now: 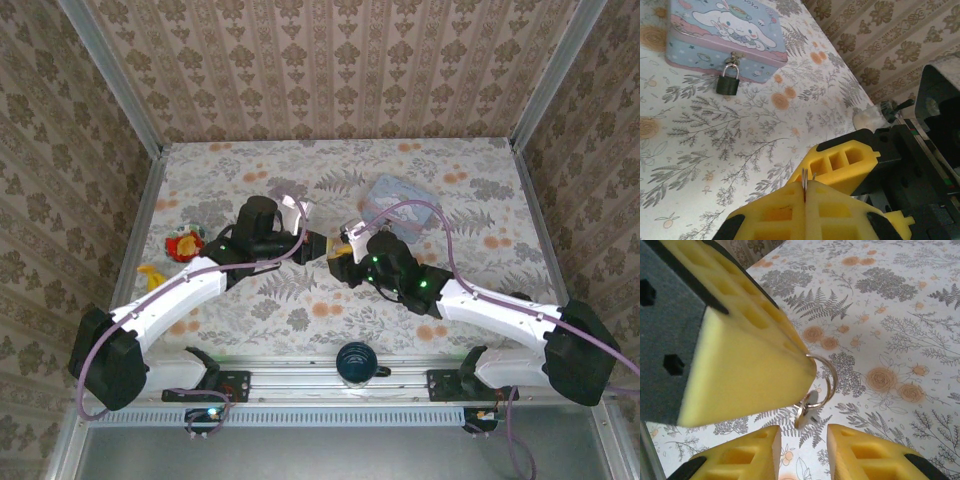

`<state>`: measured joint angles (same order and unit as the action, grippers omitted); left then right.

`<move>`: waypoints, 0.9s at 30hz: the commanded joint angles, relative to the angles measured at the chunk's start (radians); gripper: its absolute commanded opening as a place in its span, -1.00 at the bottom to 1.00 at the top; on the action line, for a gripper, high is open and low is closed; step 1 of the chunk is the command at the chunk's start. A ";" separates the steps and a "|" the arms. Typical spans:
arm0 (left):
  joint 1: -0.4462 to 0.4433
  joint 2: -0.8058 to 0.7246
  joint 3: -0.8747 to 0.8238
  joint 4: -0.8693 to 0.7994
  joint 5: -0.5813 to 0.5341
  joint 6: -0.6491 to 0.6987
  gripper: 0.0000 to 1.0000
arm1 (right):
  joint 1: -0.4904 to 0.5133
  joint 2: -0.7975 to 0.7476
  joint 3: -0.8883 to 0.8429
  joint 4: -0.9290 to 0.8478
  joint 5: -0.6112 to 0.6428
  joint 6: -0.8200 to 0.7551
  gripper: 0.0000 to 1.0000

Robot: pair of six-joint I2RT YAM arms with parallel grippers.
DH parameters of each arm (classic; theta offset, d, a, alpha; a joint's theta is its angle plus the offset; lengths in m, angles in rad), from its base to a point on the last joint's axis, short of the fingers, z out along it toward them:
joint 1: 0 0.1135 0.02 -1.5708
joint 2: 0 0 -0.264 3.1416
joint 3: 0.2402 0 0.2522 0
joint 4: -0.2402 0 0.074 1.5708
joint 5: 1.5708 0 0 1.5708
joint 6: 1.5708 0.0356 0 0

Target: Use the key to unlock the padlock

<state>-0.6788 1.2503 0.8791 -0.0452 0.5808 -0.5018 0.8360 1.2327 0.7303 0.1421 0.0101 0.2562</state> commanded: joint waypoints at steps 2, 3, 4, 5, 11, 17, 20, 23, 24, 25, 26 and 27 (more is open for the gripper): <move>0.001 0.001 0.016 0.021 0.037 -0.022 -1.00 | 0.006 -0.031 -0.012 0.056 0.006 -0.027 -0.38; 0.001 0.001 0.017 0.018 0.036 -0.020 -1.00 | 0.007 -0.034 -0.011 0.058 0.009 -0.029 -0.38; 0.001 0.001 0.014 0.013 0.036 -0.020 -1.00 | 0.006 -0.036 -0.010 0.060 0.011 -0.031 -0.39; 0.001 0.003 0.012 0.009 0.036 -0.018 -1.00 | 0.006 -0.038 -0.007 0.062 0.011 -0.033 -0.38; 0.001 0.001 0.009 -0.014 0.040 -0.009 -1.00 | 0.007 -0.037 0.012 0.065 0.008 -0.049 -0.41; -0.004 0.000 0.014 -0.006 0.056 -0.009 -1.00 | 0.007 -0.013 0.023 0.066 0.009 -0.044 -0.67; -0.004 0.000 0.014 -0.006 0.086 -0.009 -1.00 | 0.006 -0.013 0.023 0.068 0.010 -0.036 -0.86; -0.004 0.000 0.012 0.001 0.090 -0.012 -1.00 | 0.005 -0.016 0.021 0.068 0.011 -0.026 -1.00; -0.003 -0.002 0.012 0.004 0.088 -0.013 -1.00 | 0.004 -0.018 0.021 0.068 0.011 -0.022 -1.00; -0.004 -0.002 0.011 0.007 0.086 -0.014 -1.00 | 0.003 -0.021 0.021 0.066 0.011 -0.018 -1.00; -0.004 -0.004 0.011 0.008 0.083 -0.015 -1.00 | 0.002 -0.022 0.021 0.065 0.011 -0.015 -1.00; -0.004 -0.007 0.010 0.011 0.076 -0.016 -1.00 | 0.001 -0.024 0.020 0.062 0.011 -0.009 -1.00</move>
<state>-0.6777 1.2503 0.8791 -0.0475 0.6106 -0.5056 0.8356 1.2129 0.7292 0.1734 0.0216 0.2363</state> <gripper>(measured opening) 0.065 0.058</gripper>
